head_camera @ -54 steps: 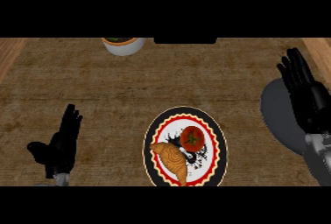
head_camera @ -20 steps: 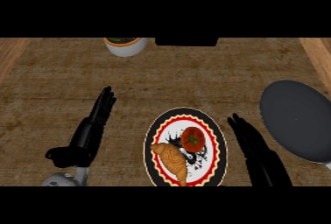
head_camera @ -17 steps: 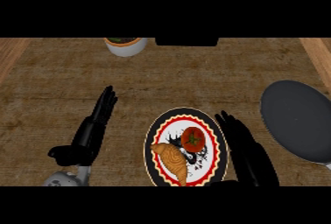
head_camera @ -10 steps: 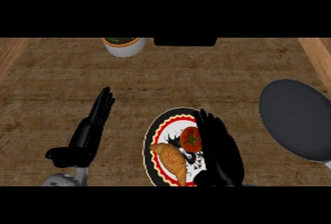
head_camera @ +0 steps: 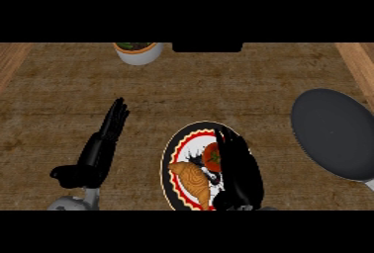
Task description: Pick the tomato from the plate and place it in the pan
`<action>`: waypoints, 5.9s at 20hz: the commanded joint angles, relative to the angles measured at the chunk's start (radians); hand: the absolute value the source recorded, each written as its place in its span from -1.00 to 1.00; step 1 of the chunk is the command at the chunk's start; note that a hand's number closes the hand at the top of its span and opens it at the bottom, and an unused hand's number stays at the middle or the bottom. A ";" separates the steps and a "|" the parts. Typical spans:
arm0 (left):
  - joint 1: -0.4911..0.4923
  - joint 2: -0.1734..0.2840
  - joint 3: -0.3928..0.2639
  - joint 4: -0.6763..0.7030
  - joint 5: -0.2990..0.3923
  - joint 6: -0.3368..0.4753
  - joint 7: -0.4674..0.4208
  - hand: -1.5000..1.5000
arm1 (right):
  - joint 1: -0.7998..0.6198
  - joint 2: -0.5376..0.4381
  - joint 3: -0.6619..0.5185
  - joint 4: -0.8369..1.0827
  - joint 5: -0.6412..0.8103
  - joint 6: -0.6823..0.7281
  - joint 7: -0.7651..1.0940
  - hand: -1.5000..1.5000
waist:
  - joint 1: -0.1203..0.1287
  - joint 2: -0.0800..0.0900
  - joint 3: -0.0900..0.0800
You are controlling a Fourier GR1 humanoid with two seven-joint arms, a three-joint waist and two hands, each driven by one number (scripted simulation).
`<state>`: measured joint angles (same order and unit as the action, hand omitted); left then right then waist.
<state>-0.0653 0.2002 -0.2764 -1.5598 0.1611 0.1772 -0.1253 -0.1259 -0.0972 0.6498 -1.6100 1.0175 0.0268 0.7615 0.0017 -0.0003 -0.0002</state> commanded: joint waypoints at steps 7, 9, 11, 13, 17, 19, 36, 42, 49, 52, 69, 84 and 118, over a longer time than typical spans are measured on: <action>0.045 -0.073 0.011 0.003 -0.077 -0.021 0.000 0.00 | -0.102 0.095 -0.139 0.092 0.000 0.015 -0.075 -1.00 | 0.001 0.000 0.000; 0.081 -0.035 0.056 -0.065 -0.053 -0.060 0.007 0.00 | -0.040 0.096 -0.076 0.116 0.041 -0.044 -0.054 -1.00 | 0.002 0.000 0.000; -0.004 -0.033 0.085 -0.059 -0.044 -0.077 0.079 0.00 | -0.092 0.096 -0.153 0.179 0.016 -0.023 -0.117 -1.00 | 0.001 0.000 0.000; -0.024 -0.079 0.065 0.016 -0.093 -0.033 0.040 0.00 | -0.086 0.074 -0.208 0.252 0.000 -0.037 -0.175 -1.00 | 0.000 0.001 0.000; 0.116 -0.103 0.011 -0.028 -0.115 -0.056 -0.046 0.00 | -0.081 0.093 -0.191 0.355 0.019 -0.094 -0.196 -1.00 | 0.003 0.000 0.000; 0.059 -0.080 0.042 -0.048 -0.100 -0.054 0.023 0.00 | -0.112 0.073 -0.140 0.336 0.009 0.038 -0.185 1.00 | 0.004 0.000 0.000; 0.047 -0.095 0.105 -0.026 -0.105 -0.103 0.011 0.00 | -0.029 0.032 -0.138 0.168 0.220 -0.158 -0.219 1.00 | -0.005 -0.002 0.000; 0.004 -0.152 0.069 0.024 -0.157 -0.062 0.023 0.00 | 0.243 -0.079 -0.065 -0.176 0.108 -0.074 -0.297 1.00 | -0.015 -0.002 0.000; 0.015 -0.086 0.143 -0.024 -0.094 -0.120 0.054 0.00 | 0.279 -0.082 -0.032 -0.488 0.289 -0.130 -0.167 1.00 | -0.015 -0.004 0.000; 0.070 -0.084 0.129 -0.053 -0.093 -0.135 0.031 0.00 | 0.322 -0.106 -0.109 -0.607 0.222 -0.141 -0.170 1.00 | -0.009 -0.004 0.000; 0.050 -0.139 0.105 -0.047 -0.138 -0.111 0.039 0.00 | 0.150 -0.189 -0.749 -0.167 -0.283 -0.383 -0.535 1.00 | 0.003 0.002 0.001; -0.017 -0.165 0.115 0.047 -0.172 -0.109 0.018 0.00 | -0.276 -0.346 -1.066 0.696 -0.537 -0.619 -1.074 1.00 | 0.011 0.007 0.002; 0.079 -0.152 0.138 0.023 -0.161 -0.143 -0.050 0.00 | -0.334 -0.568 -1.299 1.253 -0.909 0.312 -1.445 -1.00 | -0.008 -0.001 0.000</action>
<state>-0.0179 0.0496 -0.1453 -1.5709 0.0019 0.0396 -0.1146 -0.5341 -0.6498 -0.6353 -0.3533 0.1560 0.1821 -0.6331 0.0006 0.0007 0.0008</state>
